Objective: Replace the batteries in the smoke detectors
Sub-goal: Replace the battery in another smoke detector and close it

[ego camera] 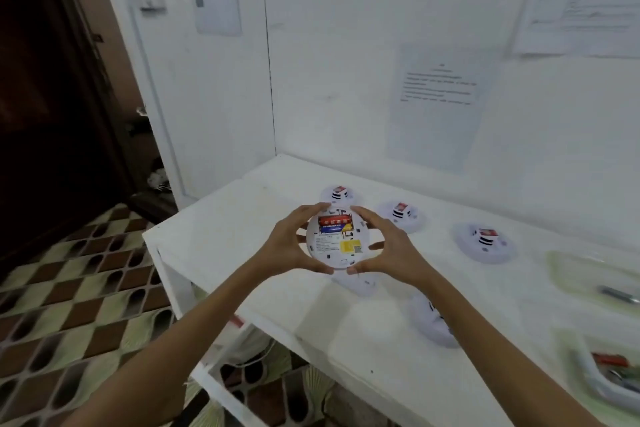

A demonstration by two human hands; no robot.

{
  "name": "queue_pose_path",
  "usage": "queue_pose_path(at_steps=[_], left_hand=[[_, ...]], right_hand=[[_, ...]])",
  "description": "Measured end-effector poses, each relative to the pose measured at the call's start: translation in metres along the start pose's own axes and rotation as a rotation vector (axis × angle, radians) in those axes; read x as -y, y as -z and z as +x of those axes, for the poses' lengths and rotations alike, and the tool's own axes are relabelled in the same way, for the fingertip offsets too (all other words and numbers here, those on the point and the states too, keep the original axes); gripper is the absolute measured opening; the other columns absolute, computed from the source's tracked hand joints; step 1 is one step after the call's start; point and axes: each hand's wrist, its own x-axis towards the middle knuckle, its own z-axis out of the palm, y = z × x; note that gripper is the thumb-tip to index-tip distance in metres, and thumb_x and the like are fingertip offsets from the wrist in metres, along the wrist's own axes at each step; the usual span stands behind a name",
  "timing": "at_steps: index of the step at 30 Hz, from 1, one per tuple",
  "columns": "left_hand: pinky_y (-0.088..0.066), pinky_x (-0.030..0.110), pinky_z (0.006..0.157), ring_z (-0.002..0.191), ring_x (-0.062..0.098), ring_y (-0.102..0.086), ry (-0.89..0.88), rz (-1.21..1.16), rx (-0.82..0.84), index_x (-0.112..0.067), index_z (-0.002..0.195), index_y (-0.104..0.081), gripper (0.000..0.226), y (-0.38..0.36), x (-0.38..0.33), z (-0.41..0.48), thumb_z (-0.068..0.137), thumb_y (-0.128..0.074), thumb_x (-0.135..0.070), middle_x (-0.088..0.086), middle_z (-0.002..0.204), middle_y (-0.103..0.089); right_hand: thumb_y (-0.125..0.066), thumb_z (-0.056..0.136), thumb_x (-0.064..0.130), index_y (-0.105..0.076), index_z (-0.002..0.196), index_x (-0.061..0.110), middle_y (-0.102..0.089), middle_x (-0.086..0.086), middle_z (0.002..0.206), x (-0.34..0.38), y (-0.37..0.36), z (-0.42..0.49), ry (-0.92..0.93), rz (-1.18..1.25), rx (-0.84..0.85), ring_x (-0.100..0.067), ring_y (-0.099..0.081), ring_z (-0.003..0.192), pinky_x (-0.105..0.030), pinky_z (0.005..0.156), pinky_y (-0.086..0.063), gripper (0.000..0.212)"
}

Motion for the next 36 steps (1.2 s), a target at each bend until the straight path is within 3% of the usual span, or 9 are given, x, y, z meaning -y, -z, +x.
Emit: queue_pose_path(at_steps=[6, 11, 13, 15, 18, 20, 25, 30, 36], left_hand=[[-0.053, 0.017, 0.08, 0.098, 0.0, -0.056, 0.02, -0.01, 0.031, -0.031, 0.129, -0.043, 0.096, 0.025, 0.029, -0.008, 0.045, -0.091, -0.023, -0.016, 0.122, -0.053], [-0.053, 0.016, 0.077, 0.096, 0.005, -0.059, 0.01, -0.039, 0.041, -0.033, 0.126, -0.046, 0.094, 0.035, 0.047, -0.011, 0.045, -0.093, -0.023, -0.017, 0.117, -0.058], [-0.053, 0.016, 0.077, 0.097, 0.007, -0.059, 0.004, -0.053, 0.05, -0.033, 0.126, -0.047, 0.094, 0.042, 0.053, -0.011, 0.042, -0.091, -0.033, -0.02, 0.116, -0.059], [-0.053, 0.016, 0.077, 0.097, 0.007, -0.058, 0.005, -0.066, 0.062, -0.033, 0.126, -0.048, 0.095, 0.048, 0.057, -0.01, 0.04, -0.089, -0.037, -0.023, 0.116, -0.058], [-0.053, 0.016, 0.077, 0.098, 0.005, -0.058, 0.001, -0.074, 0.073, -0.031, 0.126, -0.048, 0.095, 0.054, 0.061, -0.007, 0.04, -0.088, -0.037, -0.023, 0.117, -0.057], [-0.053, 0.016, 0.077, 0.099, 0.004, -0.057, -0.005, -0.073, 0.089, -0.028, 0.128, -0.047, 0.097, 0.056, 0.065, -0.005, 0.041, -0.09, -0.035, -0.017, 0.12, -0.058], [-0.053, 0.016, 0.074, 0.094, -0.001, -0.056, 0.0, -0.072, 0.143, -0.025, 0.13, -0.047, 0.101, 0.054, 0.072, 0.0, 0.04, -0.093, -0.026, -0.008, 0.121, -0.058], [-0.053, 0.015, 0.073, 0.093, -0.003, -0.056, 0.007, -0.107, 0.149, -0.023, 0.13, -0.048, 0.098, 0.05, 0.072, 0.003, 0.044, -0.094, -0.011, -0.009, 0.119, -0.059], [-0.051, 0.014, 0.074, 0.09, -0.001, -0.056, -0.04, -0.129, 0.134, -0.03, 0.126, -0.05, 0.097, 0.048, 0.06, 0.011, 0.042, -0.094, -0.011, -0.011, 0.117, -0.059]], right_hand=[[-0.089, 0.055, 0.021, -0.033, 0.135, 0.037, -0.043, 0.012, 0.118, 0.002, -0.037, 0.018, -0.034, -0.071, -0.028, -0.012, -0.044, 0.113, -0.024, 0.087, -0.044, 0.099], [-0.088, 0.056, 0.031, -0.029, 0.138, 0.034, -0.042, 0.009, 0.134, -0.007, -0.049, 0.022, -0.064, -0.132, -0.004, -0.015, -0.036, 0.123, -0.036, 0.106, -0.032, 0.102], [-0.085, 0.053, 0.046, -0.024, 0.144, 0.026, -0.034, 0.002, 0.144, -0.019, -0.048, 0.022, -0.186, -0.26, 0.014, -0.02, -0.025, 0.132, -0.036, 0.109, -0.022, 0.111], [-0.071, 0.053, 0.061, -0.02, 0.146, 0.02, -0.031, -0.005, 0.145, -0.034, -0.048, 0.017, -0.36, -0.437, 0.05, -0.025, -0.021, 0.134, -0.036, 0.107, -0.022, 0.113], [-0.073, 0.068, 0.055, -0.036, 0.139, 0.019, -0.037, -0.008, 0.132, -0.05, -0.054, 0.006, -0.471, -0.572, 0.045, -0.025, -0.029, 0.126, -0.032, 0.097, -0.032, 0.089], [-0.072, 0.071, 0.052, -0.047, 0.132, 0.02, -0.042, -0.006, 0.124, -0.051, -0.057, 0.003, -0.459, -0.582, -0.008, -0.022, -0.035, 0.121, -0.029, 0.092, -0.035, 0.074], [-0.077, 0.068, 0.045, -0.054, 0.122, 0.017, -0.05, -0.002, 0.115, -0.052, -0.059, -0.002, -0.379, -0.591, -0.134, -0.018, -0.046, 0.113, -0.027, 0.086, -0.041, 0.066], [-0.081, 0.064, 0.037, -0.06, 0.117, 0.015, -0.053, 0.004, 0.108, -0.028, -0.057, -0.004, -0.192, -0.312, -0.568, -0.015, -0.054, 0.104, -0.025, 0.077, -0.044, 0.06], [-0.069, 0.064, 0.054, -0.056, 0.125, 0.024, -0.05, 0.009, 0.111, 0.021, -0.052, 0.012, 0.203, -0.374, -0.388, -0.003, -0.045, 0.106, -0.011, 0.085, -0.039, 0.069]])
